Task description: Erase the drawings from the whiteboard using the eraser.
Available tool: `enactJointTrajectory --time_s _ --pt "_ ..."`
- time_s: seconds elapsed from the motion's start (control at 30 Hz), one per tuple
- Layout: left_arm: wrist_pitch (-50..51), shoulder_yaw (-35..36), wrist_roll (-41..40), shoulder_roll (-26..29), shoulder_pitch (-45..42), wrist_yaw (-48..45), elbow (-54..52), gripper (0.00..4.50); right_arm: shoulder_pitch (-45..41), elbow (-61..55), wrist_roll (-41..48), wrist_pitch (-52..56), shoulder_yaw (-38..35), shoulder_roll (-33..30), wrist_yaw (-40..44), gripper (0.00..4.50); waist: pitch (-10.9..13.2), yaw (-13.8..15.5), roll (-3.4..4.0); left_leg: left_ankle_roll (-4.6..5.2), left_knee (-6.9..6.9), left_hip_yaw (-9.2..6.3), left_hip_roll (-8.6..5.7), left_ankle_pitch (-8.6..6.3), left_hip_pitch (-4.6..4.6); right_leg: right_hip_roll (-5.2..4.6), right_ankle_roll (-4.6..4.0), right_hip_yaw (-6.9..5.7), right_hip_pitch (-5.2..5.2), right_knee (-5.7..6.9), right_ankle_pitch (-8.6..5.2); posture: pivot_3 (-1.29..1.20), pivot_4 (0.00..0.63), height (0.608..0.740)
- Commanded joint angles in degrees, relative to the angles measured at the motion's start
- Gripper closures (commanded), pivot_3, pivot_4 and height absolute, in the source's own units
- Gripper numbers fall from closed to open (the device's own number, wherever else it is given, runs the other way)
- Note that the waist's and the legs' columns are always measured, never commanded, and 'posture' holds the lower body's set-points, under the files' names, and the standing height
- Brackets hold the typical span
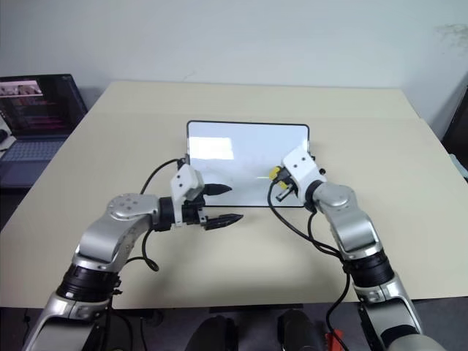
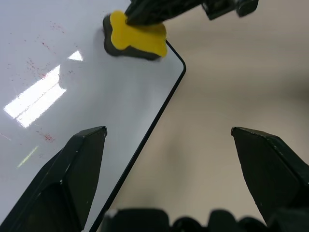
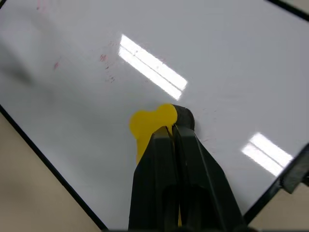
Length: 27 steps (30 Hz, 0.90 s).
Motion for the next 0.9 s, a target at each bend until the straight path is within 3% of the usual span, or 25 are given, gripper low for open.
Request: enactJointTrajectory --time_s 0.03,0.43,0.7,0.9 --pt "-0.6 1.3 -1.0 0.0 -1.4 -0.3 -0.6 0.0 0.7 -6.9 1.5 2.0 -3.3 -0.3 -1.1 4.49 0.0 0.0 0.0 0.0 -0.01 -0.01 0.0 0.0 -0.01 0.0 0.0 -0.01 -0.01 0.0 -0.01 0.0 0.15 0.74" --pt "-0.9 1.3 -0.9 0.1 -2.7 -1.4 0.9 0.0 6.0 -16.4 4.4 8.5 -8.0 -3.2 -2.2 4.49 0.0 0.1 0.0 0.0 -0.02 -0.01 -0.03 -0.01 -0.07 -0.01 0.01 -0.02 -0.05 -0.02 -0.04 0.0 0.15 0.74" --pt "-0.1 -0.1 -2.3 -0.6 -4.1 -4.1 -1.8 0.0 16.6 -24.1 8.0 13.5 -17.1 -5.8 -2.9 4.49 0.0 0.1 0.0 0.0 -0.02 -0.01 -0.05 -0.01 -0.08 -0.03 0.12 -0.02 -0.04 -0.02 -0.1 0.0 0.15 0.74" --pt "-0.9 -4.6 -3.1 -1.6 -6.1 -9.0 -3.9 0.0 22.9 -22.0 9.8 13.1 -21.8 -5.0 -3.9 4.49 0.0 0.0 0.01 0.0 -0.01 0.05 -0.08 -0.01 -0.04 -0.02 0.19 0.04 -0.04 0.0 -0.14 0.0 0.15 0.74"
